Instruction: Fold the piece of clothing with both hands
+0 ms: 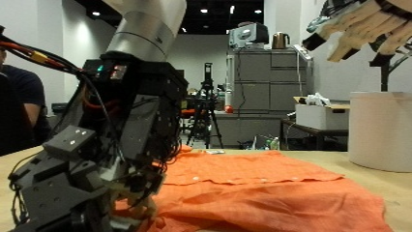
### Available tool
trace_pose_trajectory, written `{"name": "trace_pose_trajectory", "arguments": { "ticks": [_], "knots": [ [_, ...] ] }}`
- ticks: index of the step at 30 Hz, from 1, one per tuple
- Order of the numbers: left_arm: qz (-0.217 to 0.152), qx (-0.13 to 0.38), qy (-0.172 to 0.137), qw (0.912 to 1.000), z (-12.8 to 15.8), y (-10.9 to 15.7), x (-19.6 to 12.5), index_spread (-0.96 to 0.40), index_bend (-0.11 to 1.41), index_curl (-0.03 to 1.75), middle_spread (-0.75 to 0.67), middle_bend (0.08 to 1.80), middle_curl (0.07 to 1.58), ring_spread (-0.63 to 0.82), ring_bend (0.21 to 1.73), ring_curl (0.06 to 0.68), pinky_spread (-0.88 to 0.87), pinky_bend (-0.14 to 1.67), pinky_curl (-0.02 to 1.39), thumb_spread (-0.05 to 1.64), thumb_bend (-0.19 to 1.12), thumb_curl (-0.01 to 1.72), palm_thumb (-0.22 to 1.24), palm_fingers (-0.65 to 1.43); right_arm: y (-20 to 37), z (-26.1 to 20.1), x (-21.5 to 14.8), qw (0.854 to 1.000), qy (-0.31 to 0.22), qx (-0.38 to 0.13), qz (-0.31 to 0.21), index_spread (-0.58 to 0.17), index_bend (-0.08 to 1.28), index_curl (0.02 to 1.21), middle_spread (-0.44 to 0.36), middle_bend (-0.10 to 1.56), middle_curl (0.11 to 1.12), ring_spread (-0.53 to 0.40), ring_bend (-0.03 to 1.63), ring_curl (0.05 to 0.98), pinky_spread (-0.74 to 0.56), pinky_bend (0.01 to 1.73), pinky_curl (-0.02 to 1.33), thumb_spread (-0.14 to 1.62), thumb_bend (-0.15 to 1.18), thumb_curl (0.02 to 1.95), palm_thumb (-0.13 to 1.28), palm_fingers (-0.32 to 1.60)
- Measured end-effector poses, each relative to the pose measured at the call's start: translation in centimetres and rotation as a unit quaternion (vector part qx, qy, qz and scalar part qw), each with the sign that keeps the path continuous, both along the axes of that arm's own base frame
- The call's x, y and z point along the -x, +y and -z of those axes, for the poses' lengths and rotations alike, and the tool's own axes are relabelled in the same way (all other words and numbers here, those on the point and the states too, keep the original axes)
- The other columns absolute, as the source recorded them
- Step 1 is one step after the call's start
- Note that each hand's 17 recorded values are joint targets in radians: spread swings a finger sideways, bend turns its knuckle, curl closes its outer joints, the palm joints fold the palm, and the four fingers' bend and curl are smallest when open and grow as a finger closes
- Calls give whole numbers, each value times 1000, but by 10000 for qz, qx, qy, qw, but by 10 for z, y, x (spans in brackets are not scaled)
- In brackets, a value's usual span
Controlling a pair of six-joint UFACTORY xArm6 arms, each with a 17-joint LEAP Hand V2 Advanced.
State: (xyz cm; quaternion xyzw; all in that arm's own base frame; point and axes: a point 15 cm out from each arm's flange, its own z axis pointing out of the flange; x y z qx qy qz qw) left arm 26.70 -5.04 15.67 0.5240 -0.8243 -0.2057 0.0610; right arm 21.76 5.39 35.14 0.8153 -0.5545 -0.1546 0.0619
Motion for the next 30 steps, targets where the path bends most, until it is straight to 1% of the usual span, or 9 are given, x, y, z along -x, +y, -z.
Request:
{"name": "trace_pose_trajectory", "arguments": {
  "ticks": [4,9,12,13,15,19,23,25,30],
  "knots": [
    [-44,-105,-128,9999,-19,15,-8,-463,387,560,-489,864,892,-460,1274,536,-664,1076,570,963,123,552,892,1079,0,-3,-1,10000,-24,-2,-2,-324,177,334,109,200,353,238,232,260,401,188,241,1154,-18,213,76,301],
    [-51,-50,-240,9997,-33,25,-14,-547,402,678,-535,862,970,-451,1317,551,-671,1127,584,962,92,604,909,1039,-6,-1,-4,9999,-43,117,-41,-323,146,307,110,192,347,229,325,276,362,235,256,1162,-4,220,115,383],
    [-43,14,-284,9996,-41,29,-15,-586,389,752,-557,858,1011,-447,1333,555,-666,1156,589,963,73,630,917,1022,-18,10,-10,9992,47,380,-104,-316,154,298,121,196,347,226,355,285,295,272,269,1175,3,230,177,397],
    [-38,22,-292,9996,-44,29,-15,-598,387,777,-563,859,1023,-446,1336,555,-664,1161,589,963,67,639,919,1021,-22,14,-14,9988,81,464,-122,-305,174,303,82,212,353,229,320,277,247,283,275,1186,15,239,236,385],
    [-72,25,-281,9996,-51,31,-14,-619,375,828,-573,855,1045,-444,1345,556,-664,1172,588,965,55,654,923,1012,-28,27,-23,9980,147,600,-150,-294,183,308,60,225,357,230,305,271,206,263,273,1186,27,247,298,379],
    [-145,36,-175,9997,-65,30,-10,-654,343,930,-589,852,1085,-447,1360,554,-663,1190,585,967,29,682,924,1001,-27,58,-33,9975,216,635,-213,-268,161,305,47,231,359,209,330,273,172,241,266,1187,31,257,369,382],
    [-131,69,-119,9998,-71,31,-9,-681,304,1028,-602,845,1118,-446,1370,552,-656,1204,581,972,9,707,930,993,-22,103,-40,9975,93,625,-315,-248,149,290,37,261,370,122,404,289,120,224,258,1154,23,272,455,421],
    [-147,66,-121,9998,-71,33,-9,-691,282,1075,-608,842,1132,-445,1374,551,-652,1209,580,975,0,718,933,991,-15,126,-43,9972,-40,607,-429,-248,176,293,-49,296,383,37,461,302,56,210,250,1124,3,279,496,495],
    [-112,84,-86,9999,-70,34,-9,-709,230,1182,-619,831,1161,-443,1380,547,-647,1214,574,979,-11,738,931,989,2,171,-51,9957,-122,593,-702,-261,193,316,-131,333,402,-41,473,311,3,189,243,1094,-23,282,517,503]
  ]
}}
